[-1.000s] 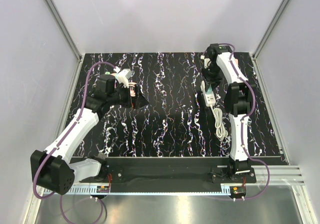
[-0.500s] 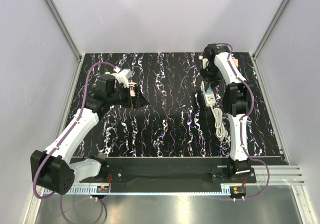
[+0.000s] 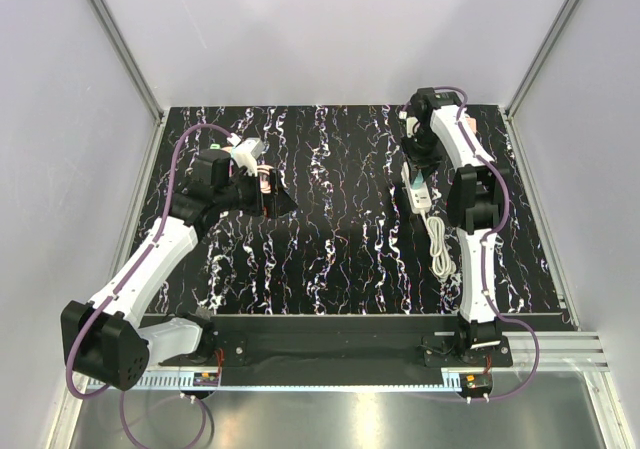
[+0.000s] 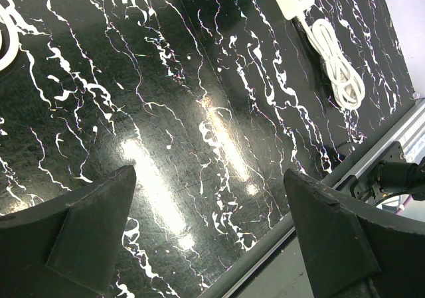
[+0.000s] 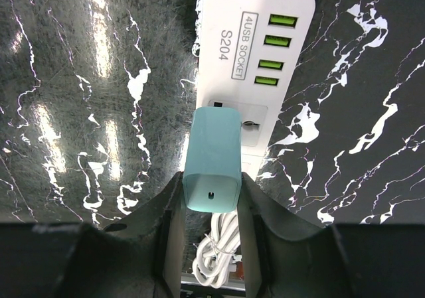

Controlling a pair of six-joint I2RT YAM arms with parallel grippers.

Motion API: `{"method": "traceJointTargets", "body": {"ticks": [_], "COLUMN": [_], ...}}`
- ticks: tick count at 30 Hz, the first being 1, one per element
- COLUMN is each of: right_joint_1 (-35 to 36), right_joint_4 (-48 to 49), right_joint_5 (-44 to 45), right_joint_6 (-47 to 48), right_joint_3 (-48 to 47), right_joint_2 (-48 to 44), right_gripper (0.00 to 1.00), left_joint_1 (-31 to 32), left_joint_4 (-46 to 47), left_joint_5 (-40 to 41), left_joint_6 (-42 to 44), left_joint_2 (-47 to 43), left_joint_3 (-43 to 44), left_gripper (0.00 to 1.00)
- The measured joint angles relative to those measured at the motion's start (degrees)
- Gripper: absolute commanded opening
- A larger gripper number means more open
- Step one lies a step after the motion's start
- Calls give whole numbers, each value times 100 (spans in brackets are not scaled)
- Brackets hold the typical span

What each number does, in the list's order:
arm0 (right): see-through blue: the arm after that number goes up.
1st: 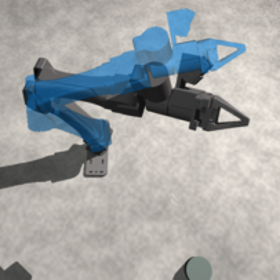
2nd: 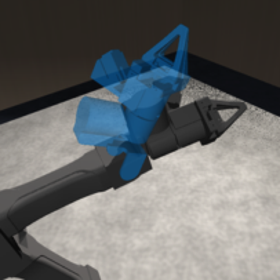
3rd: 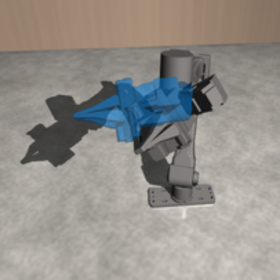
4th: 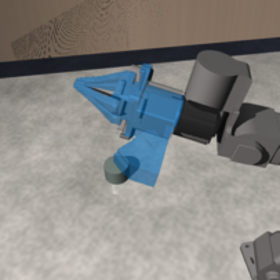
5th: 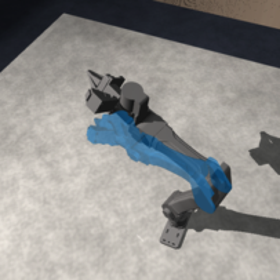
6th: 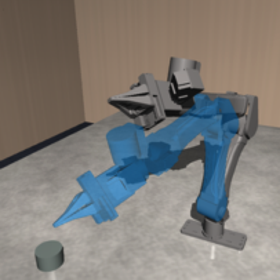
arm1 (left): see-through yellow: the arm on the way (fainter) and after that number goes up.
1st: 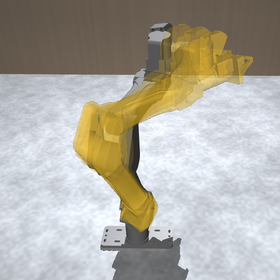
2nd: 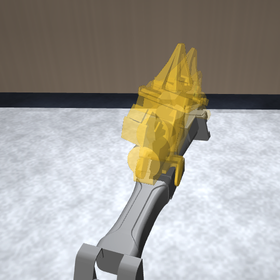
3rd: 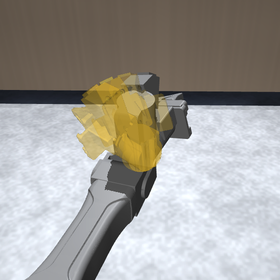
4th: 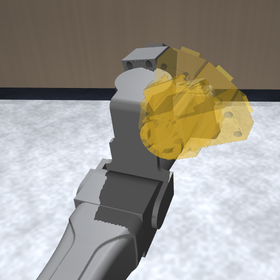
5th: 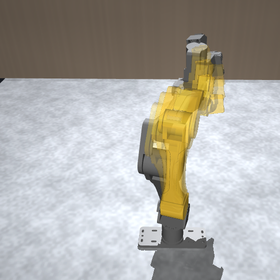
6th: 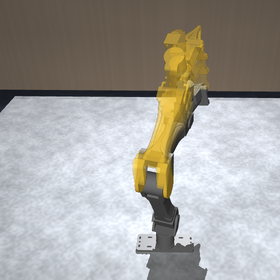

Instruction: Insert the plug

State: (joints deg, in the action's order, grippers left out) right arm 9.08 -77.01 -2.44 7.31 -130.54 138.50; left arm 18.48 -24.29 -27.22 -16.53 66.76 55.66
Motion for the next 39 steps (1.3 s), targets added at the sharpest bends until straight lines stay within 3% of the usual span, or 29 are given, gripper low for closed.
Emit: {"method": "traceJointTargets", "body": {"ticks": [26, 29, 34, 39], "right_joint_1": [13, 13, 20, 17], "right_joint_4": [-455, -538, -625, -557], "right_joint_5": [17, 17, 39, 85], "right_joint_6": [197, 208, 203, 234], "right_joint_3": [-852, -997, -1132, -1272], "right_joint_2": [553, 603, 645, 737], "right_gripper": [0, 8, 37, 56], "left_joint_1": [-210, -247, -260, -260], "left_joint_4": [4, 0, 4, 9], "left_joint_5": [-186, -280, -291, -293], "left_joint_6": [-2, -2, 0, 0], "left_joint_2": [177, 282, 295, 293], "left_joint_3": [0, 0, 0, 0], "left_gripper": [99, 99, 99, 99]}}
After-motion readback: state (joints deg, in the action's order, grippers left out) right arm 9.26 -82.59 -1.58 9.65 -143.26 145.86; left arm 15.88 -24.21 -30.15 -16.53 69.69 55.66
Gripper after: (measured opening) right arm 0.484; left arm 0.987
